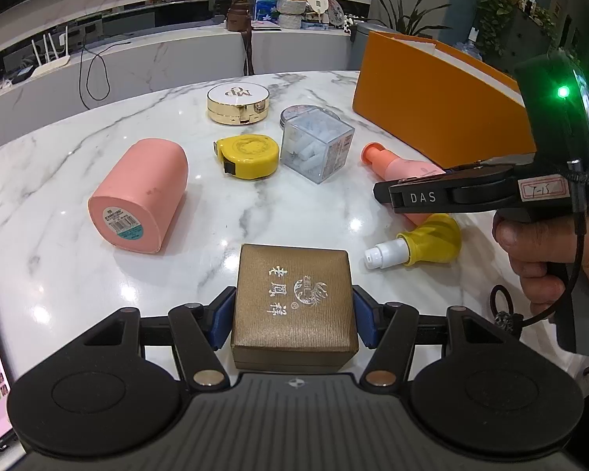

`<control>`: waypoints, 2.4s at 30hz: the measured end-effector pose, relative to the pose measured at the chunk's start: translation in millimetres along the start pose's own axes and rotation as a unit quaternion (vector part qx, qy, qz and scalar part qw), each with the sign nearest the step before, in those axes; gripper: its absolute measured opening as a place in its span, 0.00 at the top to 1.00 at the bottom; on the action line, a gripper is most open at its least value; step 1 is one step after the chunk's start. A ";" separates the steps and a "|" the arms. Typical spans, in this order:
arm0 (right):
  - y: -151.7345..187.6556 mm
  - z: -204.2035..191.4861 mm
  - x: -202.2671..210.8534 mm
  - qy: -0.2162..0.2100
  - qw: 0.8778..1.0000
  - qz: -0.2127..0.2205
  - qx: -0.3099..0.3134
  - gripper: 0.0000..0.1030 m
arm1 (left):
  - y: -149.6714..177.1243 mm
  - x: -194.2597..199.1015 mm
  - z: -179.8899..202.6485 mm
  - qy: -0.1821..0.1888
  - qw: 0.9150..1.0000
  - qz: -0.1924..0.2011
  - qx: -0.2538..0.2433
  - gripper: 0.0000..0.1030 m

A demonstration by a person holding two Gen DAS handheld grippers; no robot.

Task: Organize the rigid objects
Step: 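Grasp the pink pump bottle with the right tool, then carry the gold box with left tool while right tool carries pink bottle to box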

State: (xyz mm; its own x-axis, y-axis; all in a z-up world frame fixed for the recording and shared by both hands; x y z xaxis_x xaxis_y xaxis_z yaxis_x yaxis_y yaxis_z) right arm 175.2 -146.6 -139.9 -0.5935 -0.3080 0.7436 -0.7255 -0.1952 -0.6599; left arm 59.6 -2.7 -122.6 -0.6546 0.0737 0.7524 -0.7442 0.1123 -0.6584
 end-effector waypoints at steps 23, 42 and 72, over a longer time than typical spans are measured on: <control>-11.8 6.8 27.5 -0.036 0.999 0.016 0.003 0.57 | -33.8 22.0 2.0 -0.060 0.998 0.024 -0.017 0.35; -52.1 32.8 83.9 -0.056 0.994 0.089 -0.029 0.58 | -83.2 46.8 41.0 -0.107 0.990 0.073 -0.063 0.34; -102.9 159.3 140.8 -0.028 0.976 0.175 -0.128 0.58 | -194.4 26.3 132.0 -0.051 0.987 0.084 -0.124 0.34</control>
State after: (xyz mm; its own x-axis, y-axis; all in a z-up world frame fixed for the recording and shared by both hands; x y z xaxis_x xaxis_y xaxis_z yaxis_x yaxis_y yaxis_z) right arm 221.8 -318.2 15.6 -0.8057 -0.3661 0.4656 -0.5492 0.1676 -0.8187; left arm 169.5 -153.3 22.7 -0.7855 0.0128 0.6188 -0.5767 0.3476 -0.7393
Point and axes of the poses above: each gripper's, at about its wrist camera, not at the fingertips, and x roughly against the way its jaws point, z to its right, y to its underside, the point moved 5 cm from there along -x, roughly the way its jaws point, and after that the axes turned 9 degrees about -x, right-handed, at the moved point
